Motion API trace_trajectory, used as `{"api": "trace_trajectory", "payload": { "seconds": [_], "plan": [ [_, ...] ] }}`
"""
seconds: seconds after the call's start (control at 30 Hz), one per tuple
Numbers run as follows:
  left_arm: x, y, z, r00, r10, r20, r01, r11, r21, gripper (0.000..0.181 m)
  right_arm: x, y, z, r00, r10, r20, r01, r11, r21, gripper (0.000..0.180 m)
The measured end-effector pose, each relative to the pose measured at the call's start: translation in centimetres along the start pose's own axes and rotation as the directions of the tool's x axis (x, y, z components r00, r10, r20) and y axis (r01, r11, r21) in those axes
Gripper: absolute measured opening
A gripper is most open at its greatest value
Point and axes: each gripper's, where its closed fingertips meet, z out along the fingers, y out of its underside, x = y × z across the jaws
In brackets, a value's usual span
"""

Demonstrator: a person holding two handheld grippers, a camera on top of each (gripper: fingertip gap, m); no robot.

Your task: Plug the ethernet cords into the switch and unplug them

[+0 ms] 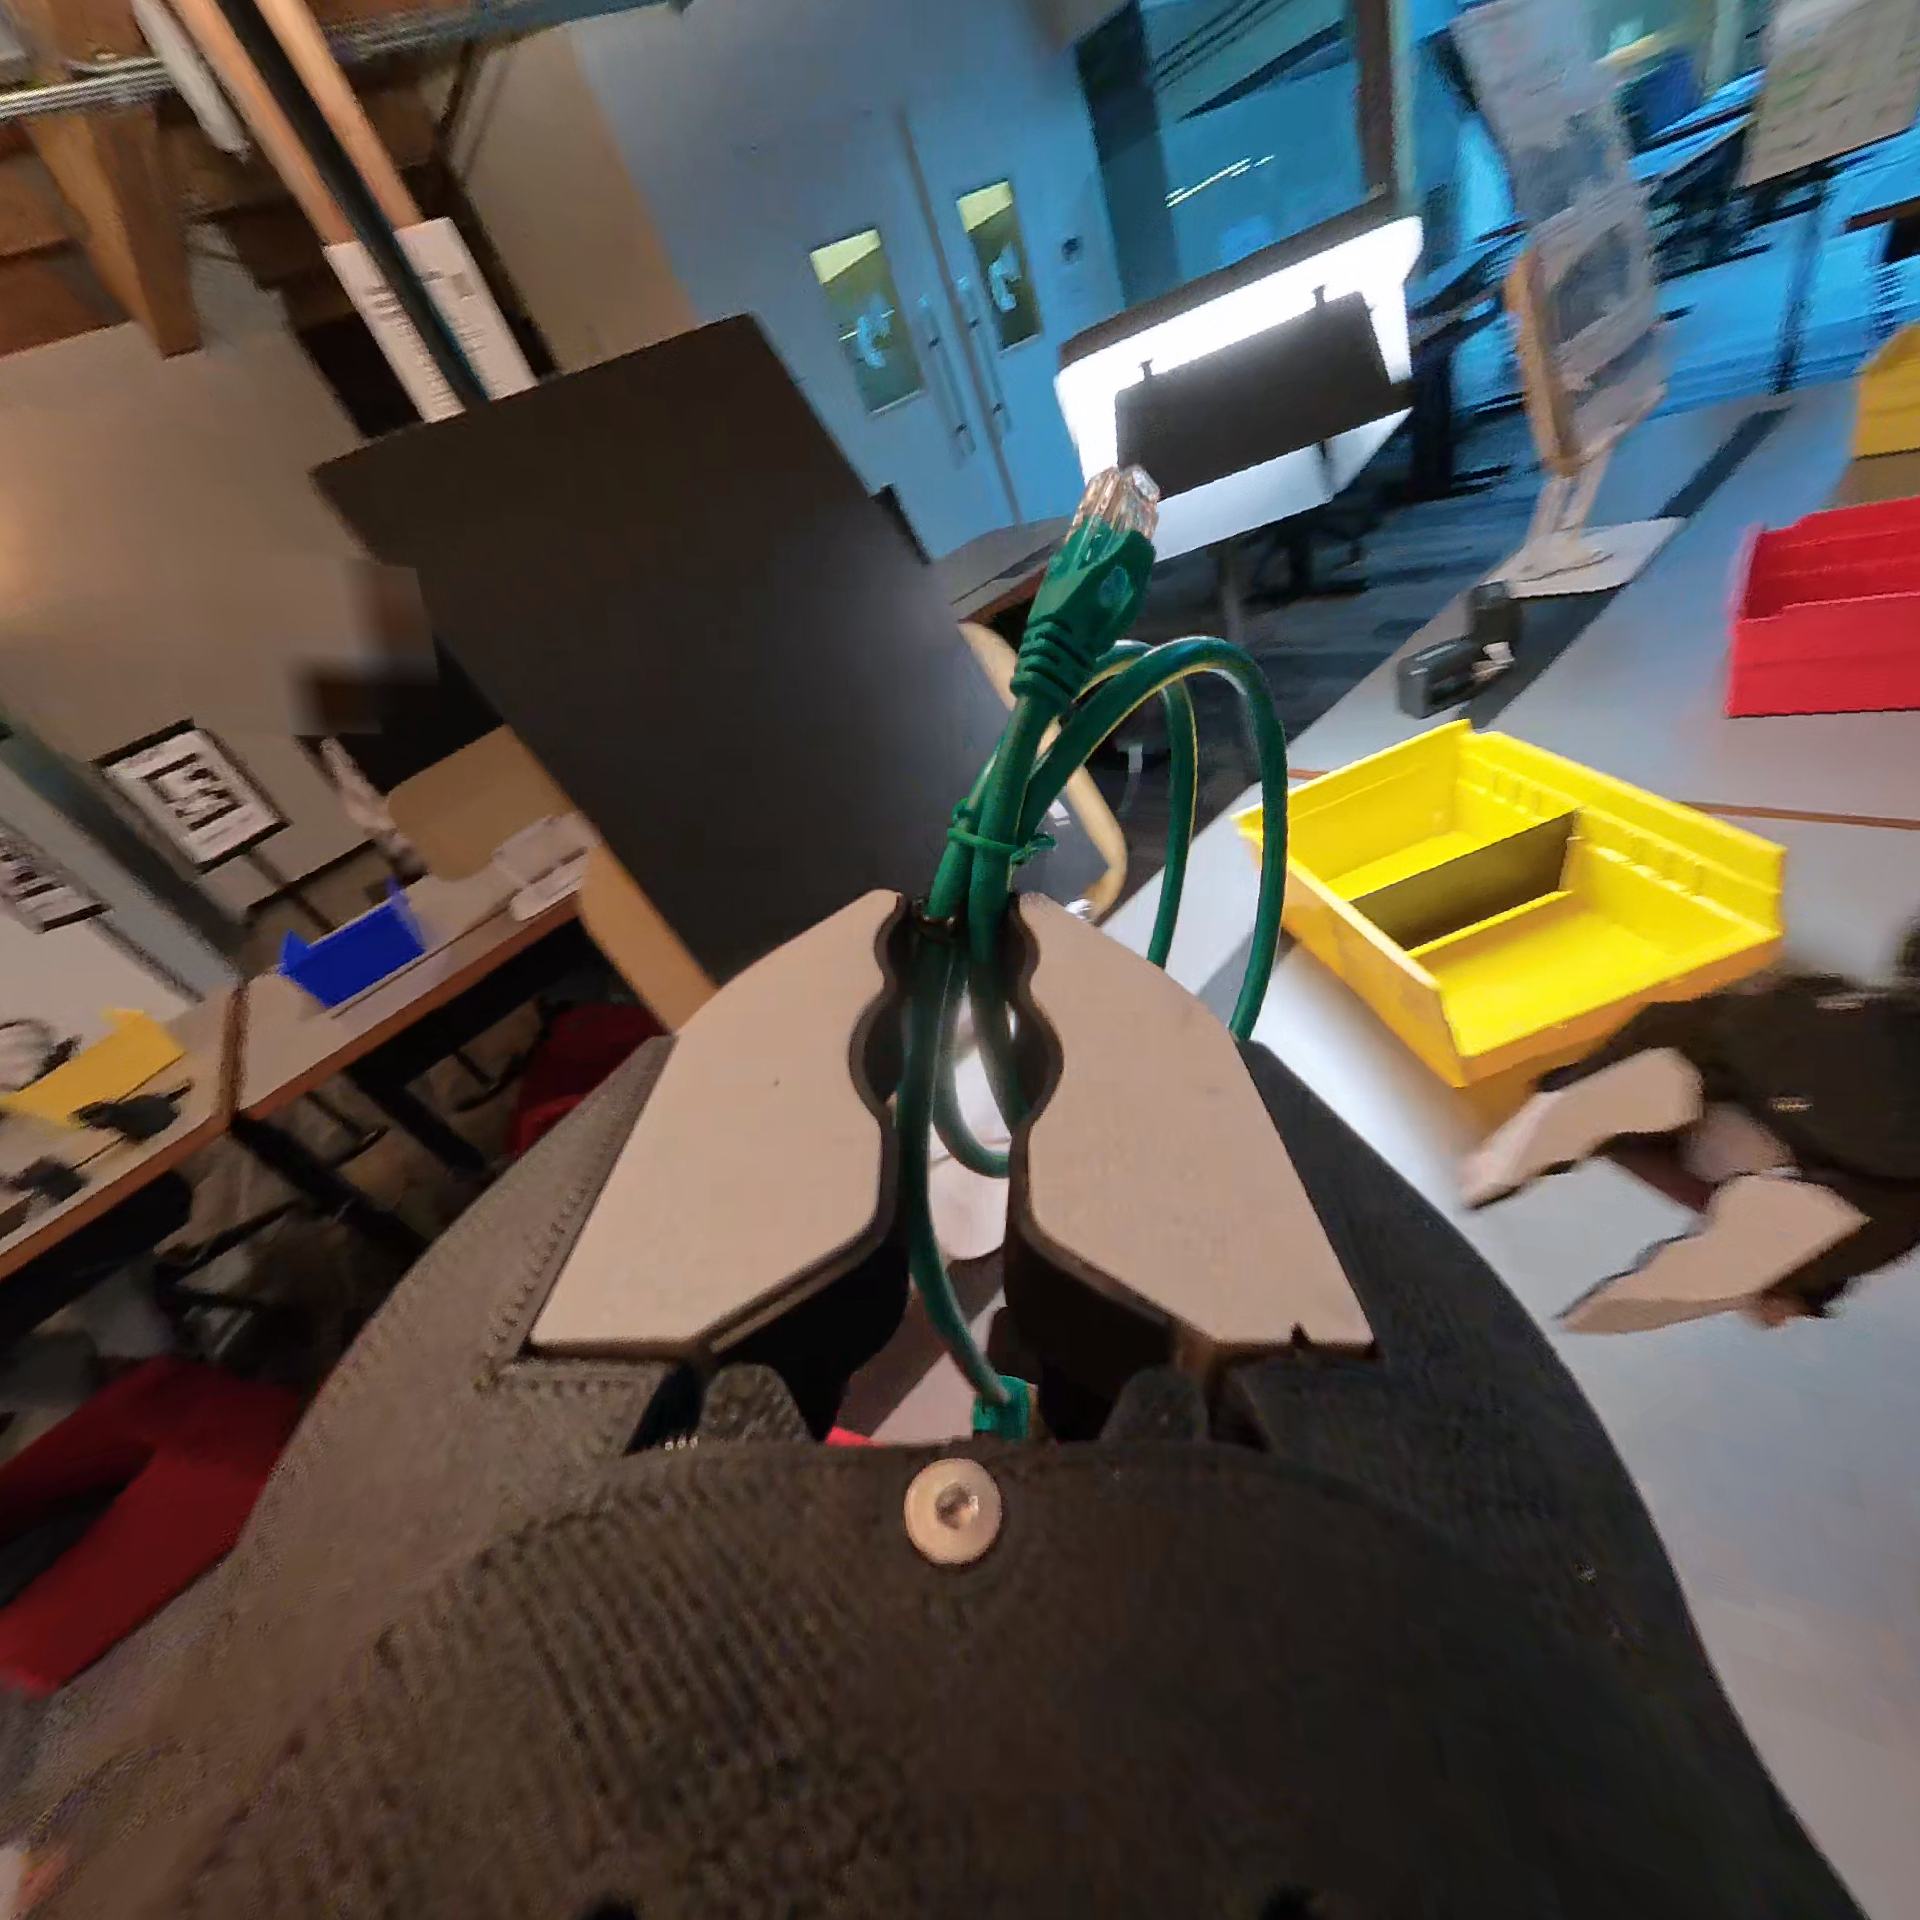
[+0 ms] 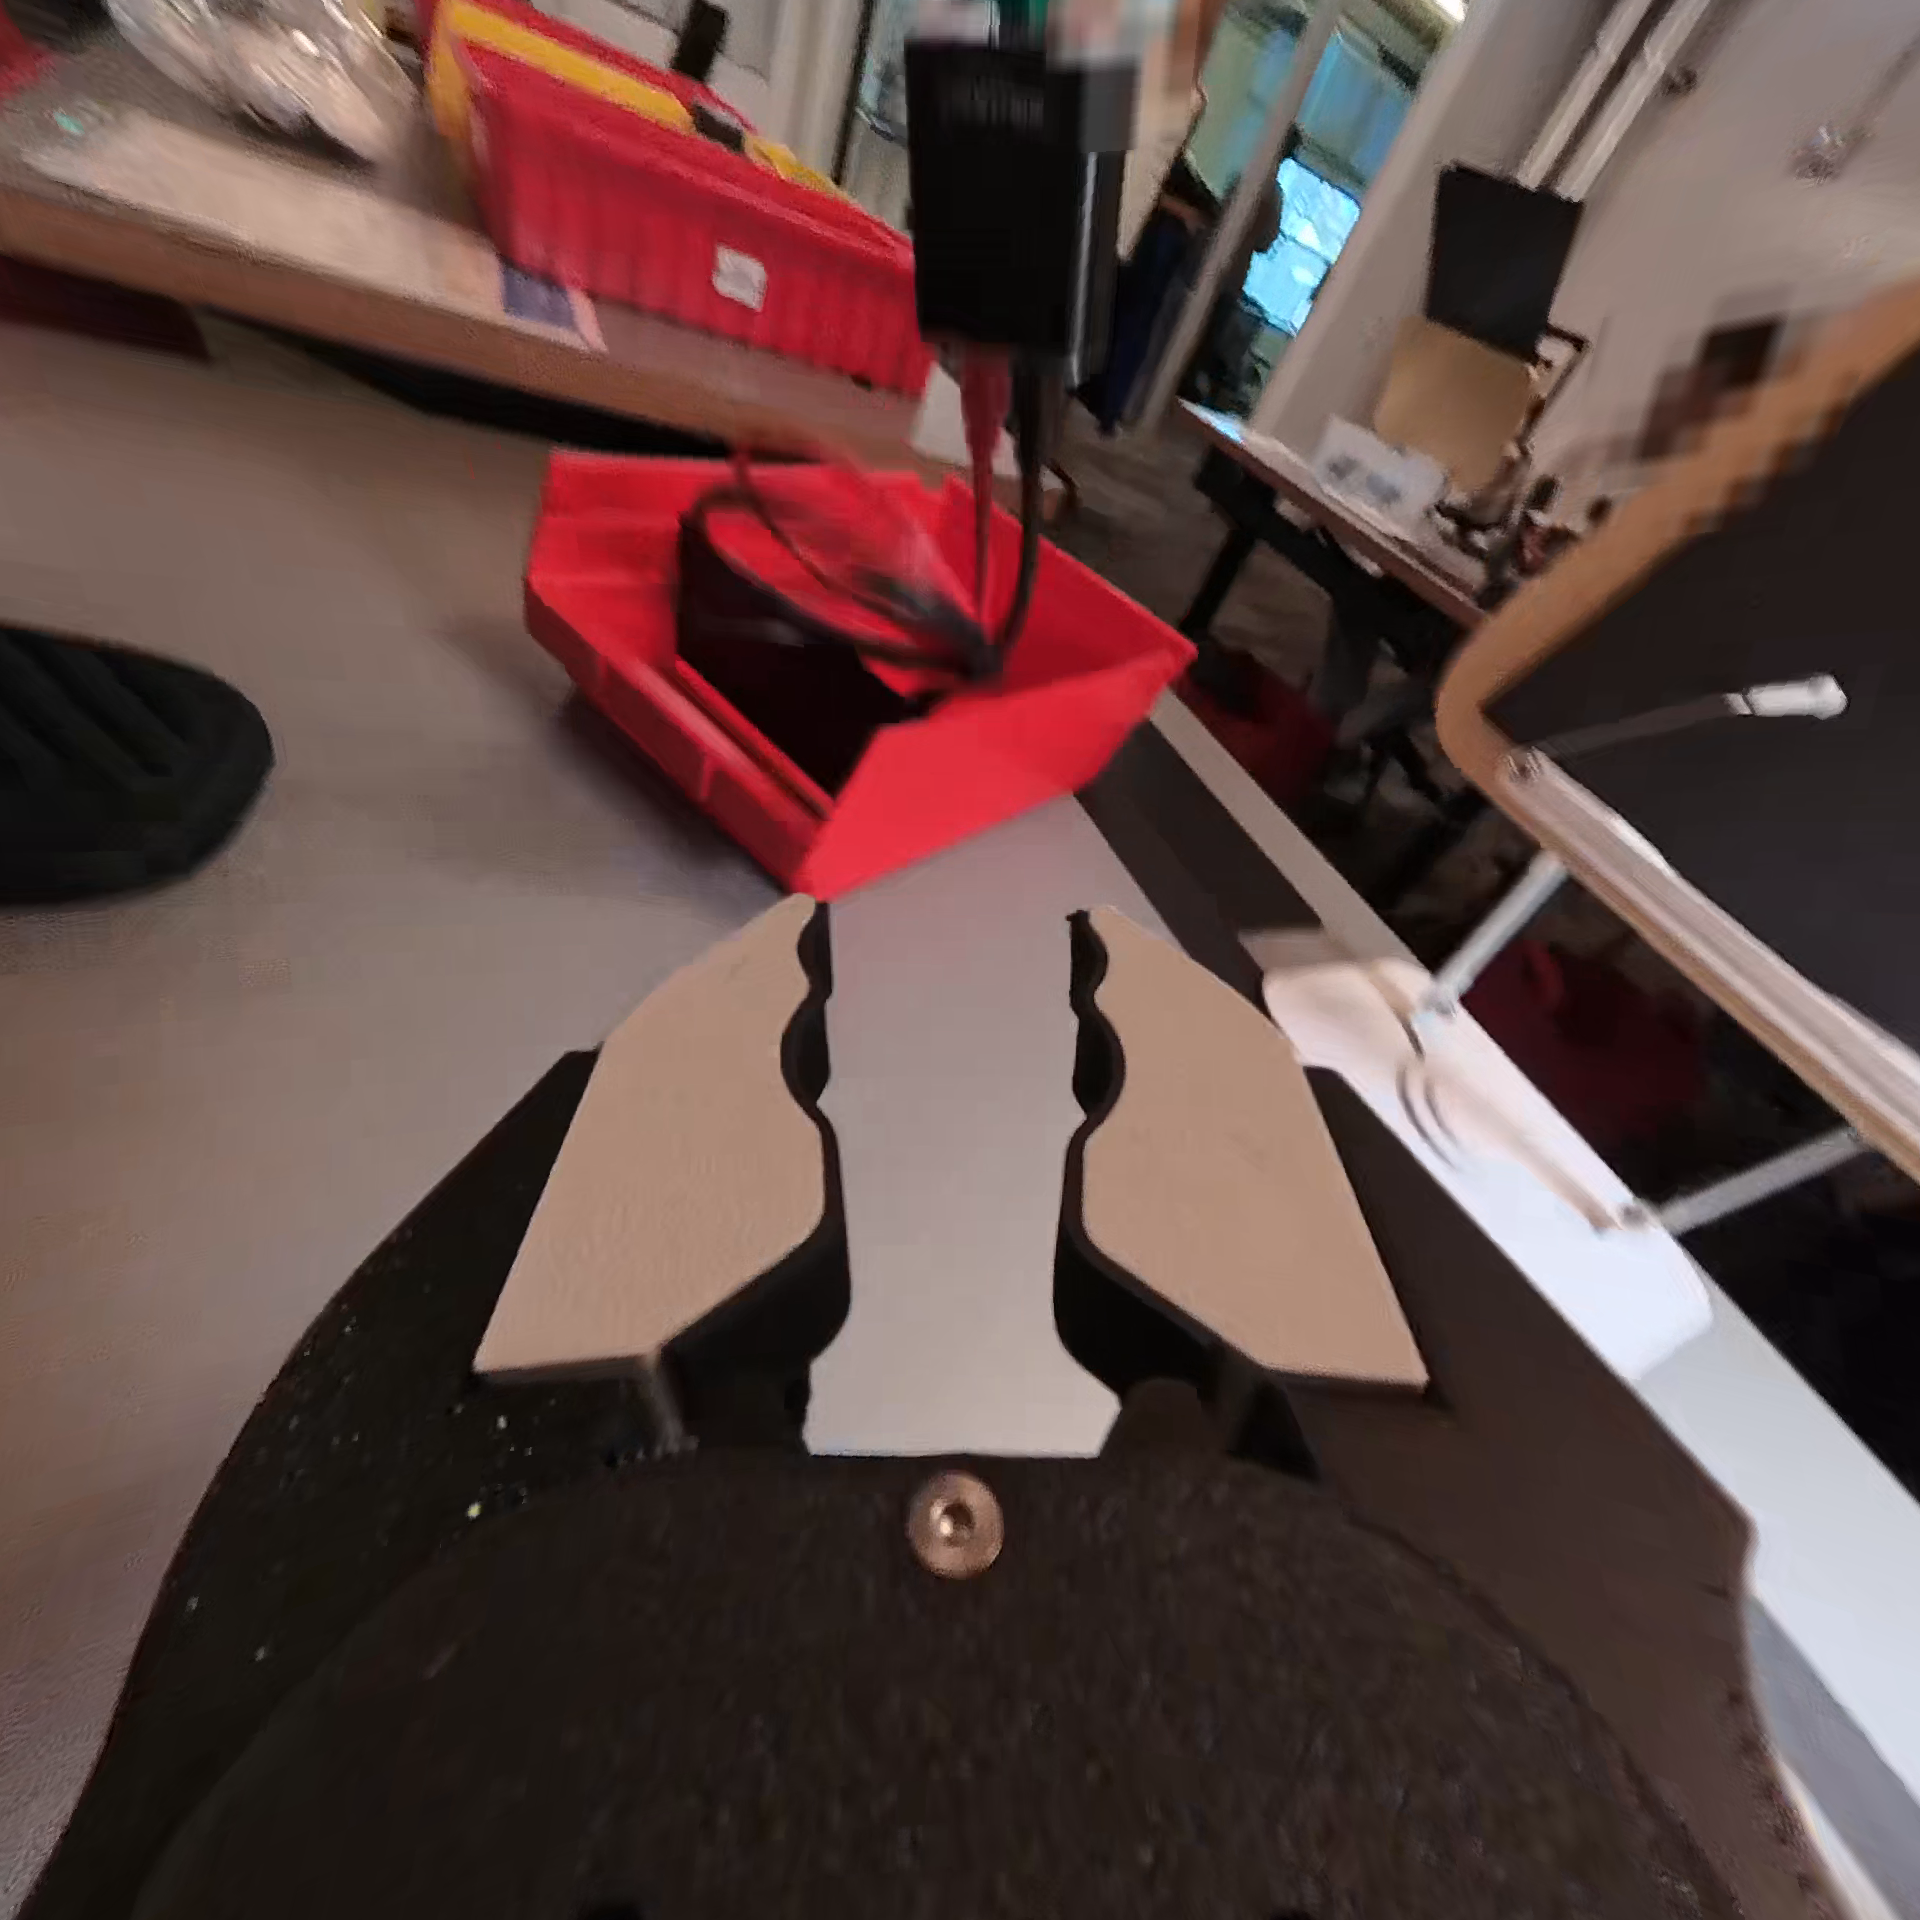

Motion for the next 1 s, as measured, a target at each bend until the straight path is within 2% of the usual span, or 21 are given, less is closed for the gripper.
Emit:
{"api": "trace_trajectory", "payload": {
  "seconds": [0.17,0.3,0.4,0.5,0.57,0.63,0.8,0.9,1.0],
  "plan": [
    [7.5,-0.1,-0.1,0.977,-0.025,-0.21,0.038,0.998,0.056,0.017,-0.1,-5.0,5.8,0.998,-0.026,0.051,0.017,0.986,0.166,0.073],
    [11.6,0.8,-0.5,0.937,-0.055,-0.344,0.079,0.995,0.057,0.016,-0.3,-6.4,7.8,0.996,-0.062,0.065,0.045,0.97,0.24,0.079],
    [13.6,0.8,-0.7,0.904,-0.084,-0.42,0.12,0.991,0.059,0.016,-0.6,-7.5,8.0,0.993,-0.081,0.083,0.053,0.956,0.287,0.076],
    [16.3,0.2,-1.0,0.827,-0.153,-0.541,0.218,0.974,0.056,0.016,-1.6,-8.8,7.7,0.987,-0.106,0.121,0.06,0.94,0.336,0.072],
    [18.1,-0.3,-0.8,0.782,-0.173,-0.599,0.255,0.965,0.054,0.016,-3.1,-9.2,7.4,0.972,-0.162,0.172,0.092,0.93,0.356,0.043],
    [18.5,-0.5,-0.5,0.804,-0.147,-0.577,0.235,0.969,0.08,0.016,-3.6,-9.2,6.7,0.964,-0.209,0.166,0.142,0.928,0.344,0.031],
    [16.9,-2.2,-2.8,0.817,-0.113,-0.566,0.261,0.947,0.187,0.061,-2.6,-11.5,2.3,0.977,-0.149,0.154,0.064,0.888,0.456,0.025],
    [14.8,-1.6,-3.6,0.857,-0.107,-0.505,0.261,0.934,0.245,0.064,-0.8,-13.0,-0.8,0.985,-0.07,0.161,-0.025,0.852,0.524,0.024],
    [14.3,0.9,-3.0,0.892,-0.094,-0.442,0.212,0.951,0.226,0.063,0.8,-14.1,-3.5,0.983,0.013,0.185,-0.116,0.82,0.561,0.024]
  ]
}}
